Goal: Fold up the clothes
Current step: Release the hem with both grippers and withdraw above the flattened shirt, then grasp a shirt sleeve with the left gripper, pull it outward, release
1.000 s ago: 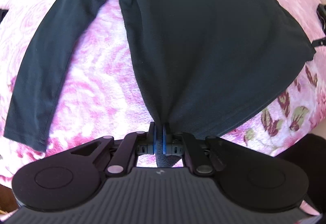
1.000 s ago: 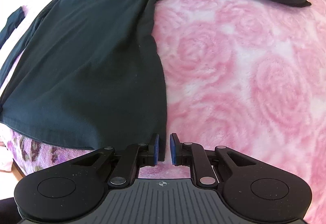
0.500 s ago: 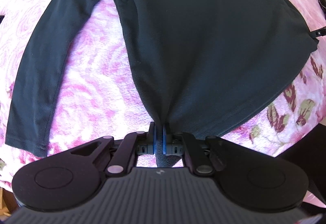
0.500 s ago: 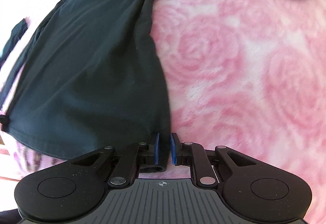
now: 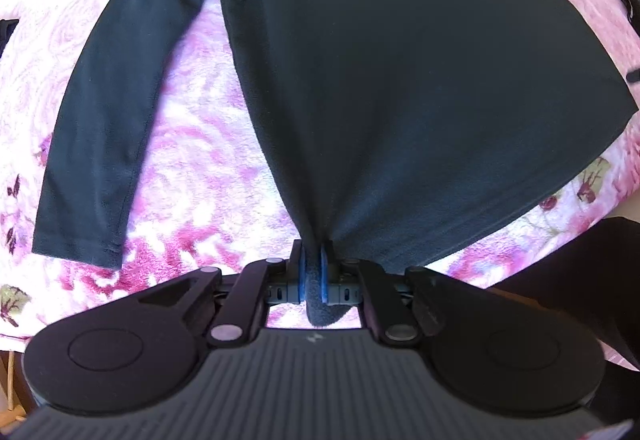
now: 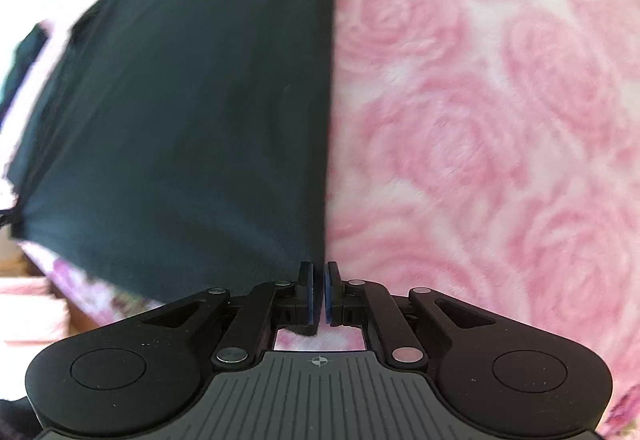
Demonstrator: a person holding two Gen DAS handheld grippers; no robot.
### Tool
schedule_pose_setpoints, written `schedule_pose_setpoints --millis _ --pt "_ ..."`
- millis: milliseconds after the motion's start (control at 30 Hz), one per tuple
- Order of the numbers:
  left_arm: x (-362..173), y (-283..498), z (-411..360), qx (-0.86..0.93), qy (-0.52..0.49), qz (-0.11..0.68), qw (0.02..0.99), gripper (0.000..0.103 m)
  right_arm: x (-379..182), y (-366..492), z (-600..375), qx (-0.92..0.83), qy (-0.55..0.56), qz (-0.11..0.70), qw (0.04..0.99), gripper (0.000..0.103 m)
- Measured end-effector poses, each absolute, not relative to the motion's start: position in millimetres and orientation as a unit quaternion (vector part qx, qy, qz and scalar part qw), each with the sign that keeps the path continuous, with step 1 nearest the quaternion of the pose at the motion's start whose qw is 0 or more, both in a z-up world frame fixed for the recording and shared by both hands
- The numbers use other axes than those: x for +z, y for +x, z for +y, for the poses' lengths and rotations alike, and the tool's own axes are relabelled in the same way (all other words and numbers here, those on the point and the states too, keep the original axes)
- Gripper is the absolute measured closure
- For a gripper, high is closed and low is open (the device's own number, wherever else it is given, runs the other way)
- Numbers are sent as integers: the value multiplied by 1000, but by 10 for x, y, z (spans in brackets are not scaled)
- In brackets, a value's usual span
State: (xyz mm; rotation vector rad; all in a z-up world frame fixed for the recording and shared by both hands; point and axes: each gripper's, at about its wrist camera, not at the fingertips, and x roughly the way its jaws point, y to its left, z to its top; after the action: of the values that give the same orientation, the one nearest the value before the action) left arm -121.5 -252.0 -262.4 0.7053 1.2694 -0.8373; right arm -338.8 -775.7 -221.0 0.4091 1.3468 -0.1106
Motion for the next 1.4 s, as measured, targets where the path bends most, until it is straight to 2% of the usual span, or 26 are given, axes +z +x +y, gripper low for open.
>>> schedule_pose_setpoints --millis 33,67,233,367,667,867,967,1133,1233,1300,1400 --pt "-2601 -1220 -2501 -370 315 561 670 95 -2151 -3375 -7737 -60 171 611 770 44" --pt "-2578 -1226 -2482 -369 318 559 672 95 -2088 -3359 -7726 -68 160 606 776 20" --pt "-2344 -1098 -2199 -345 296 541 707 92 -1716 -3221 -7658 -90 164 589 786 19" --pt "-2191 -858 -1956 -324 290 521 734 75 -1496 -2942 -7389 -83 153 573 801 19" --pt "-2020 -143 -1557 -259 298 511 764 72 -1355 -2309 -6543 3 144 540 829 19" --pt "-2359 330 -1456 -266 312 519 750 68 -1493 -1781 -5756 94 79 515 848 19" --pt "-2576 622 -1410 -291 306 532 734 68 -1537 -1548 -5251 126 92 504 850 19" --pt "-2920 962 -1377 -392 302 542 680 70 -1786 -1133 -4366 114 74 499 856 19" --pt "-3084 1113 -1284 -435 274 550 658 76 -2008 -930 -3976 60 107 512 850 19" --pt "-3038 1208 -1206 -475 260 546 640 103 -2163 -797 -3769 22 132 529 838 19" --pt "-2854 1403 -1042 -513 253 526 629 103 -2382 -598 -3468 -33 167 552 816 19"
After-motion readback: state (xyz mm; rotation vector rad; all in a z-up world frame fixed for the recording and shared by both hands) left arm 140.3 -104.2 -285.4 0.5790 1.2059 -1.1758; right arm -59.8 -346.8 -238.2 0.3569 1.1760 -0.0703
